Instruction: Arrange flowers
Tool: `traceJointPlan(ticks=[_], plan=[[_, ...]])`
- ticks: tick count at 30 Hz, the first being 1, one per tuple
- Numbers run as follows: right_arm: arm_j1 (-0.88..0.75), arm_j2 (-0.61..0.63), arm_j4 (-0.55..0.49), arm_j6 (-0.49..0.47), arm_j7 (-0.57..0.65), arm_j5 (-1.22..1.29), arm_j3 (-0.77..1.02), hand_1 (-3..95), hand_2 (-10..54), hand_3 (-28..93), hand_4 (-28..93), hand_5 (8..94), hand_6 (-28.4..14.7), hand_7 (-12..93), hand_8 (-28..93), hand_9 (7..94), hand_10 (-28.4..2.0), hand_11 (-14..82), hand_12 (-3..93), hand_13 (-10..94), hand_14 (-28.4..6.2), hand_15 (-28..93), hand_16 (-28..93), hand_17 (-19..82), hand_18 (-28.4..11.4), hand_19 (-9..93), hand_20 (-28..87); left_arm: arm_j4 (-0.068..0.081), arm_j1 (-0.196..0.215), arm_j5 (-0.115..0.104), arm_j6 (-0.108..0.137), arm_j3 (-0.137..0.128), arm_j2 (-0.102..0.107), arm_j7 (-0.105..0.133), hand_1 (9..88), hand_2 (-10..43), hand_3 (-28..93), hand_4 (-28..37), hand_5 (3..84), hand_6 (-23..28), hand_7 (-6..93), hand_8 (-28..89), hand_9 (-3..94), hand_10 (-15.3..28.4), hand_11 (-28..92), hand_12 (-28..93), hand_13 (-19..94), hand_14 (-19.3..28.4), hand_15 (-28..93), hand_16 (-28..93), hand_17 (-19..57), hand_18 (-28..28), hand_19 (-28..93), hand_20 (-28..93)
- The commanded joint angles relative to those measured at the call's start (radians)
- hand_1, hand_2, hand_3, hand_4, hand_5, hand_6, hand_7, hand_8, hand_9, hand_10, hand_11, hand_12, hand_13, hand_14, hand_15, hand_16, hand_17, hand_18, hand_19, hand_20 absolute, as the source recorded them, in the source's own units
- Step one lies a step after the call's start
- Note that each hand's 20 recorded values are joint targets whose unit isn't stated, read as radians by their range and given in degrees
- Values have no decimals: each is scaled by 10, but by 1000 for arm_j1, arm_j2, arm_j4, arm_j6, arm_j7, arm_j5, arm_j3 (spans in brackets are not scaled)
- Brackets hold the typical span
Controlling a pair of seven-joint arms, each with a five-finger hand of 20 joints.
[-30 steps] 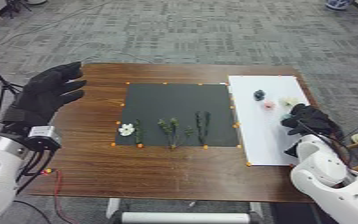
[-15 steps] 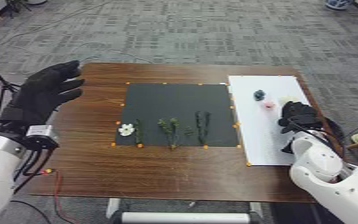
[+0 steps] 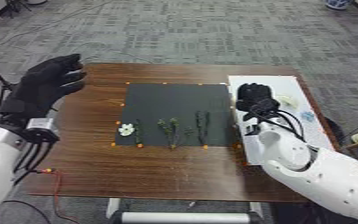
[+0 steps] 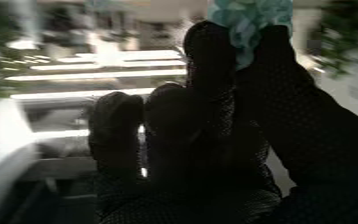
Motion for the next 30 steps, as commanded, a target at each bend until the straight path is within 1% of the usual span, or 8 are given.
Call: traceJointPlan(ticks=[1,2,6,13,15,21,24,30], plan=[[346,-190,-16,-103,-125,60,-200,526,-95,823,-283,769,29,416,-31,839,-44,237,550,703,-42,710,448,373,-197,863,530,-3,-25,-2,5,10,26,-19,245,-22,694,-264,280,30,210,-96,198,105,262,204,108,135,482,-43,-99,195,404,117],[394,-207,-8,-78,-122,72,-264,527,-95,822,-283,769,29,416,-30,839,-44,236,550,703,-42,710,448,372,-197,863,530,0,-30,-1,-3,9,31,-23,245,-22,694,-264,280,30,210,-96,198,105,262,204,108,135,483,-43,-99,195,404,117],[462,-303,47,-106,-136,82,-354,524,-95,825,-283,770,29,414,-32,841,-44,235,549,703,-45,715,447,373,-198,864,532,5,-52,2,7,18,47,-21,245,-22,694,-264,280,31,209,-97,198,105,263,204,108,135,482,-43,-99,195,404,117],[549,-479,184,-67,-110,119,-480,527,-95,816,-283,780,37,406,-50,850,-39,228,529,715,-48,768,393,380,-199,881,543,7,-81,2,24,41,54,4,246,-22,695,-264,278,29,209,-96,197,106,261,203,109,135,482,-44,-99,195,404,117],[559,-513,204,-79,-97,128,-501,527,-95,815,-283,783,38,403,-50,851,-38,227,528,716,-49,775,387,380,-201,885,546,2,-82,6,28,44,55,15,246,-22,695,-264,278,29,210,-96,197,105,261,203,108,136,483,-43,-99,196,405,117],[598,-593,270,-59,-75,167,-592,529,-95,812,-283,788,38,395,-50,856,-38,222,523,715,-49,782,379,381,-201,887,547,8,-111,3,37,81,68,27,246,-22,694,-264,279,29,213,-98,198,105,262,204,110,136,483,-43,-99,197,406,118],[626,-622,289,-57,-63,166,-640,531,-95,808,-283,791,41,392,-51,860,-35,214,515,726,-48,807,379,387,-204,899,554,11,-123,5,27,93,66,26,246,-23,696,-263,280,30,212,-98,198,105,263,204,111,137,485,-43,-99,197,407,118],[616,-664,339,-67,-84,156,-632,533,-95,803,-283,796,45,383,-55,869,-33,203,501,736,-45,839,371,397,-210,921,565,16,-146,6,31,112,67,34,246,-22,696,-263,281,30,213,-98,198,105,263,204,112,137,485,-45,-98,197,407,118]])
